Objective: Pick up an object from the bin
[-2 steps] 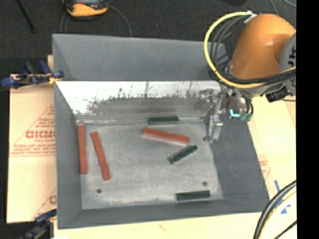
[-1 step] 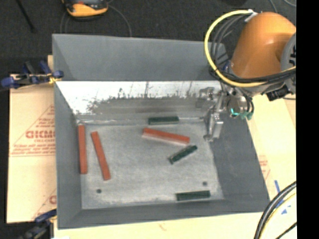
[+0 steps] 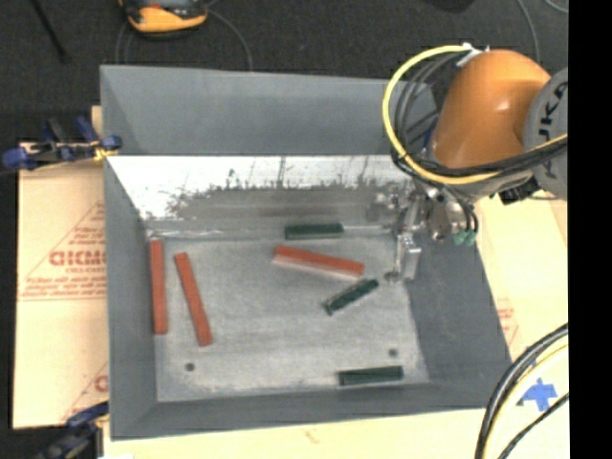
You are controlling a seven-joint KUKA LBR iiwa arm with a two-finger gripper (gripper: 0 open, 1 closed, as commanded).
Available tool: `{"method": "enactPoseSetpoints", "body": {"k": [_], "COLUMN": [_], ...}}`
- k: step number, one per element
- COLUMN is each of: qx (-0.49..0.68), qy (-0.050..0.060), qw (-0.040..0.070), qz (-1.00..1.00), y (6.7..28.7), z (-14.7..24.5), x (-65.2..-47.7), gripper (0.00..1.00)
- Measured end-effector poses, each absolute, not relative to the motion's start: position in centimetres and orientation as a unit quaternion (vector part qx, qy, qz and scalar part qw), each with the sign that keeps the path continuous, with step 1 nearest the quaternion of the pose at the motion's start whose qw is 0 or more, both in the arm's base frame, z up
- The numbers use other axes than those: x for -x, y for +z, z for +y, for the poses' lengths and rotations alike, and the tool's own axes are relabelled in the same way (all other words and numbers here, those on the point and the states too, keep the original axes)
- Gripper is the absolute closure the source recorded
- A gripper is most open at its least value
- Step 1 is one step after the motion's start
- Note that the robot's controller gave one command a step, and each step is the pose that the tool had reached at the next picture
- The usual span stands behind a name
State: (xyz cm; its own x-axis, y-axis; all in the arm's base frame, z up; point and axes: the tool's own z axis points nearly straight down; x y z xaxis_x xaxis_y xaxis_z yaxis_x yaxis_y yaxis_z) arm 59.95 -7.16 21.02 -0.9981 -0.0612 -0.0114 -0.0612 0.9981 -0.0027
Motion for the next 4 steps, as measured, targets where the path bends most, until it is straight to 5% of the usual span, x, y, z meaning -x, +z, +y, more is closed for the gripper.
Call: {"method": "enactPoseSetpoints", "body": {"k": [1,2,3,4], "qx": [0.036,0.061,0.062,0.062], "qy": [0.0,-0.002,-0.002,-0.002], "qw": [0.003,0.01,0.005,0.005], "qz": [0.999,0.998,0.998,0.998], "y": [14.0,7.7,7.3,7.3], "z": [-7.5,-8.4,-8.4,-8.4], "x": [-55.2,-58.9,-58.5,-58.5], "gripper": [0.0,1.0,0.0,0.0]}}
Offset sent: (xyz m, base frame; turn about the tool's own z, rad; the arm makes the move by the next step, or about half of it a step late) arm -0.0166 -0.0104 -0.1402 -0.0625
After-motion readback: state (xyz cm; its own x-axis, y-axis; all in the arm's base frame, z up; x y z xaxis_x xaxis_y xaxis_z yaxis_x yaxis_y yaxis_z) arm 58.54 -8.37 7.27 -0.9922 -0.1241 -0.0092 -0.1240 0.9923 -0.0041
